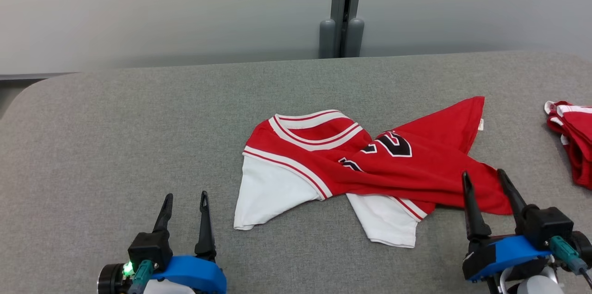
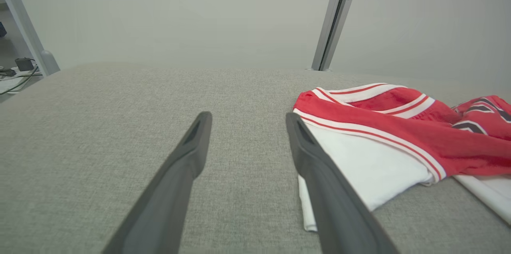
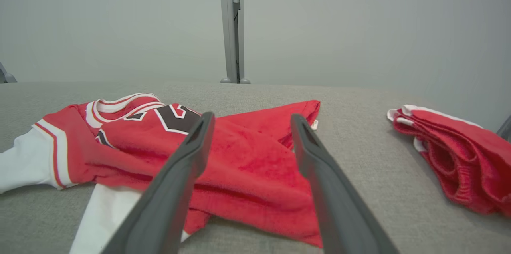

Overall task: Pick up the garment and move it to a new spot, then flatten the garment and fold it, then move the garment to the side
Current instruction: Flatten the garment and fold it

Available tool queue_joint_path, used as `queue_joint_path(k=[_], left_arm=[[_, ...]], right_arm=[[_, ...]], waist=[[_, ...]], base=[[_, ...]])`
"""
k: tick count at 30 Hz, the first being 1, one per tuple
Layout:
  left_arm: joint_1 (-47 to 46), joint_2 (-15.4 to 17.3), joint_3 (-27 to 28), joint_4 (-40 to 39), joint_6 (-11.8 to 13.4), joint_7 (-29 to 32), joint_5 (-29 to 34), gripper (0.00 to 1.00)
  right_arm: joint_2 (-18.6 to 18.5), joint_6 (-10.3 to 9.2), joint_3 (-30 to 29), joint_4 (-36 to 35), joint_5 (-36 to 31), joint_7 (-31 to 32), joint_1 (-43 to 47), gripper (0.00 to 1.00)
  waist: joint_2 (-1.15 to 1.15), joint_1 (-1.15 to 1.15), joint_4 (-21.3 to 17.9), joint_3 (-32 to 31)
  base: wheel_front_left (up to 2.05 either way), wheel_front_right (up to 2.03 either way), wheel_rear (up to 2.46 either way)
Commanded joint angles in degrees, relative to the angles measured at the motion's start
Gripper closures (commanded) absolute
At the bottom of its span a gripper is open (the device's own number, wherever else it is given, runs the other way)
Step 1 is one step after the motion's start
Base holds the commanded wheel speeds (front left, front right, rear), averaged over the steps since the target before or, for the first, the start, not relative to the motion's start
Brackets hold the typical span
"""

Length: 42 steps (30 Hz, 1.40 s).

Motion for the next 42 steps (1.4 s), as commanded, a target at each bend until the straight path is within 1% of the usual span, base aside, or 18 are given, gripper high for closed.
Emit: queue_joint_path(k=[1,9,17,21,24,25,33,40,42], left_arm=[[0.6,0.0,-0.1,-0.3,0.2,-0.2,0.4,0.0],[4.1,0.0,-0.7,-0.7,0.4,-0.2,-0.3,0.0],[3.7,0.0,-1.8,-0.3,-0.1,-0.2,-0.9,0.0],[2.3,0.0,-2.6,1.1,-0.9,-0.2,-2.4,0.0],[0.9,0.0,-3.3,3.0,-1.4,-0.2,-4.7,0.0],[0.1,0.0,-3.4,3.5,-1.3,-0.2,-5.8,0.0],[-4.5,0.0,-6.4,8.9,-1.7,-0.2,-7.8,0.0],[-5.9,0.0,-7.9,14.9,1.6,0.0,-8.3,0.0],[-5.9,0.0,-8.7,16.4,1.6,0.2,-8.1,0.0]], right_arm=[[0.4,-0.02,0.0,0.3,-0.3,0.0,1.0,0.0],[1.1,-0.02,0.3,2.3,1.0,0.0,4.1,0.0],[1.0,-0.02,1.7,2.1,2.2,0.0,3.1,0.0],[1.0,-0.02,2.2,2.0,2.6,0.0,2.5,0.0],[1.0,-0.02,2.3,2.1,3.8,0.0,2.0,0.0],[1.0,-0.02,2.2,2.0,4.0,0.0,1.7,0.0],[1.0,-0.02,2.1,1.7,3.3,0.0,-0.5,0.0],[1.0,-0.02,1.1,1.7,3.7,0.0,-1.2,0.0],[1.0,-0.02,0.9,1.7,3.7,0.0,-1.3,0.0]], waist=[[0.0,0.0,-0.2,-0.5],[0.0,0.0,-0.5,-2.6],[0.0,0.0,-0.7,-2.4],[0.0,0.0,-1.0,-1.3],[0.0,0.0,-1.3,0.2],[0.0,0.0,-1.4,0.8],[0.0,0.0,-3.5,5.1],[0.0,0.0,-4.8,6.7],[0.0,0.0,-5.0,6.8]], base=[[0.0,0.0,0.0],[0.0,0.0,0.0],[0.0,0.0,0.0],[0.0,0.0,0.0],[0.0,0.0,0.0],[0.0,0.0,0.0],[0.0,0.0,0.0],[0.0,0.0,0.0],[0.0,0.0,0.0]])
